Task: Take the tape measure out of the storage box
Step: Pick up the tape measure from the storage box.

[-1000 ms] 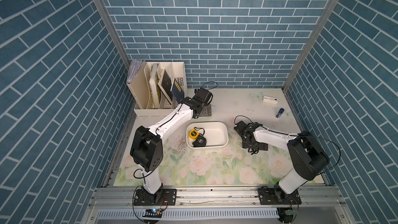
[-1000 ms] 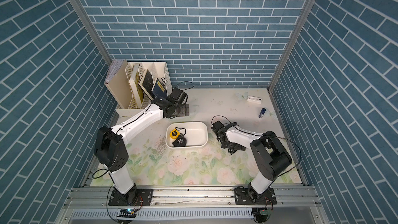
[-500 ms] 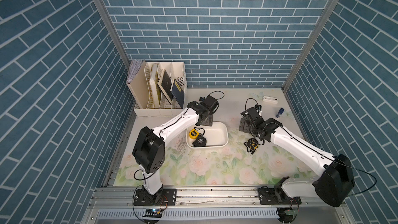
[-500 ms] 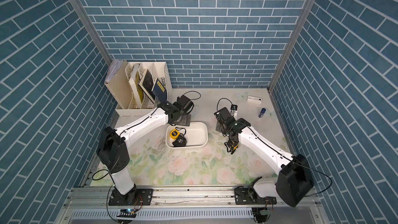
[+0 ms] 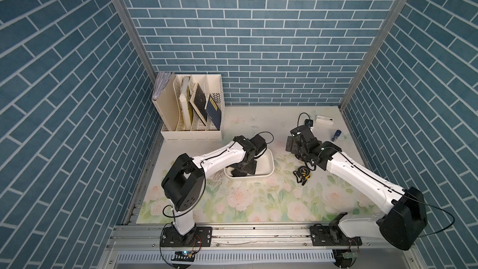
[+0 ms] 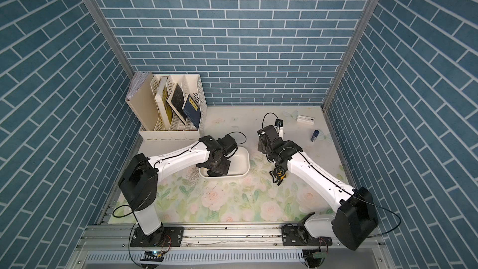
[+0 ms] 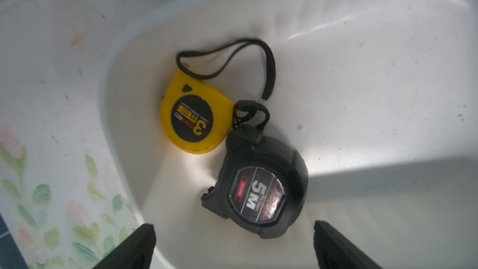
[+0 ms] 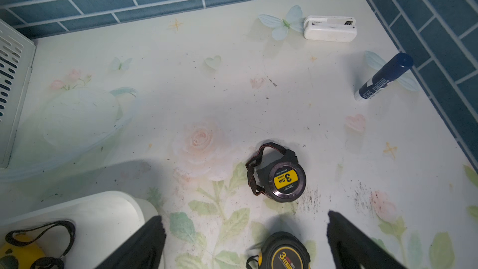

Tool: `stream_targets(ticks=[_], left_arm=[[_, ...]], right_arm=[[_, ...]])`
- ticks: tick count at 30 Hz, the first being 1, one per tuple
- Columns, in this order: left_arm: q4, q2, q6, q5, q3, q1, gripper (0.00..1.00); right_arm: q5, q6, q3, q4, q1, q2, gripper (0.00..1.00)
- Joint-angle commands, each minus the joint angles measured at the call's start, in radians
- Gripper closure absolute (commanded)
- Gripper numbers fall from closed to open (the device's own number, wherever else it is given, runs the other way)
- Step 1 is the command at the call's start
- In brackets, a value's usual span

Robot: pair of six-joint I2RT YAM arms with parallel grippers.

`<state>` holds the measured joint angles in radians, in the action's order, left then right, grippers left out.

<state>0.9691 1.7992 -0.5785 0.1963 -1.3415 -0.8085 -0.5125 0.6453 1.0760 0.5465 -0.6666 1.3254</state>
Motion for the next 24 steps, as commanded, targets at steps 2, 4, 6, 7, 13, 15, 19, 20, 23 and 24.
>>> stream_targets(ticks=[2, 4, 6, 7, 13, 15, 19, 20, 23, 24], left_arm=[[-0.109, -0.025, 0.040, -0.104, 0.036, -0.002, 0.00], [-0.119, -0.008, 0.049, -0.109, 0.037, -0.001, 0.00], [-0.134, -0.002, 0.057, -0.113, 0.046, -0.001, 0.00], [-0.141, 0.002, 0.060, -0.111, 0.051, -0.001, 0.00], [-0.168, 0.027, 0.071, -0.111, 0.065, 0.000, 0.00], [-0.174, 0.035, 0.074, -0.101, 0.063, 0.002, 0.00], [-0.178, 0.052, 0.074, -0.076, 0.050, 0.018, 0.00], [-0.180, 0.055, 0.074, -0.073, 0.049, 0.021, 0.00], [-0.182, 0.068, 0.084, -0.063, 0.044, 0.032, 0.00], [-0.180, 0.071, 0.090, -0.057, 0.044, 0.035, 0.00]], right_arm=[[-0.024, -0.035, -0.027, -0.015, -0.002, -0.021, 0.00], [-0.027, -0.036, -0.031, -0.013, -0.001, -0.026, 0.00], [-0.028, -0.036, -0.036, -0.014, -0.001, -0.031, 0.00], [-0.028, -0.036, -0.040, -0.016, 0.001, -0.034, 0.00], [-0.023, -0.035, -0.044, -0.017, 0.002, -0.031, 0.00], [-0.021, -0.035, -0.043, -0.018, 0.003, -0.027, 0.00], [-0.012, -0.035, -0.040, -0.019, 0.004, -0.016, 0.00], [-0.011, -0.035, -0.039, -0.020, 0.004, -0.014, 0.00], [-0.007, -0.036, -0.037, -0.020, 0.004, -0.006, 0.00], [-0.007, -0.036, -0.036, -0.018, 0.006, -0.003, 0.00]])
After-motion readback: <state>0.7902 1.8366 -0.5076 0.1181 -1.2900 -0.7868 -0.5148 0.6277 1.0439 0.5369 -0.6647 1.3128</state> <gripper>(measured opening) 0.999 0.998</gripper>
